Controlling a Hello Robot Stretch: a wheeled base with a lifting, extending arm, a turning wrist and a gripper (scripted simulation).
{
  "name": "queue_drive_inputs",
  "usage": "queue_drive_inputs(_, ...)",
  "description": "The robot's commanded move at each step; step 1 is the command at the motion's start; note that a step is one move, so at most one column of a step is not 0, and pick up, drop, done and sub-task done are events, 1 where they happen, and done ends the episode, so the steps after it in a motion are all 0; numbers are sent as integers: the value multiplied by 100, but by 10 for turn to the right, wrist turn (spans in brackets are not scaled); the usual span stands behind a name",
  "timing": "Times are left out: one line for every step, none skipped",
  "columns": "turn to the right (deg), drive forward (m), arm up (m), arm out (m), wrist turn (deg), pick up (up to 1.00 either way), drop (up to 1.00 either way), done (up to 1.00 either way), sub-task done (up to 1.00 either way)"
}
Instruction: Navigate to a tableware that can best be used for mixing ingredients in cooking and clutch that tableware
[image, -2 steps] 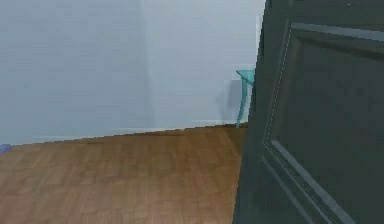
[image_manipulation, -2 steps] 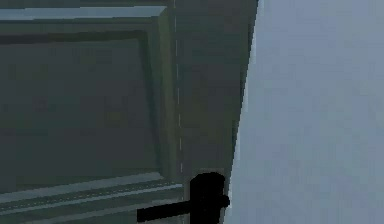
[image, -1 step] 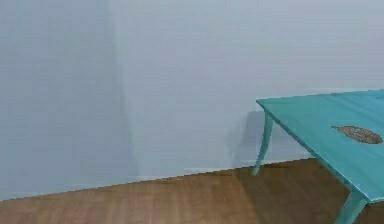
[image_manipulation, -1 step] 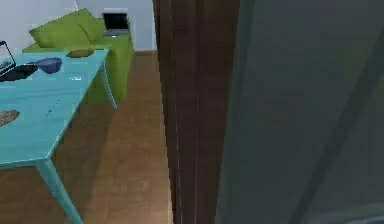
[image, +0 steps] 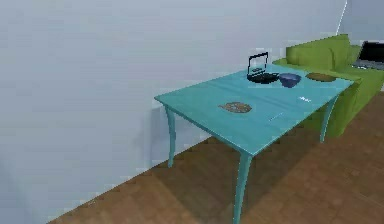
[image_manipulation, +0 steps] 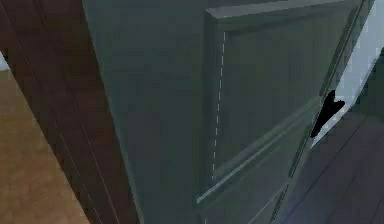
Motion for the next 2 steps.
queue_drive_inputs(0, 45, 0, 0, 0, 0, 0, 0, 0)
queue_drive_inputs(450, 0, 0, 0, 0, 0, 0, 0, 0)
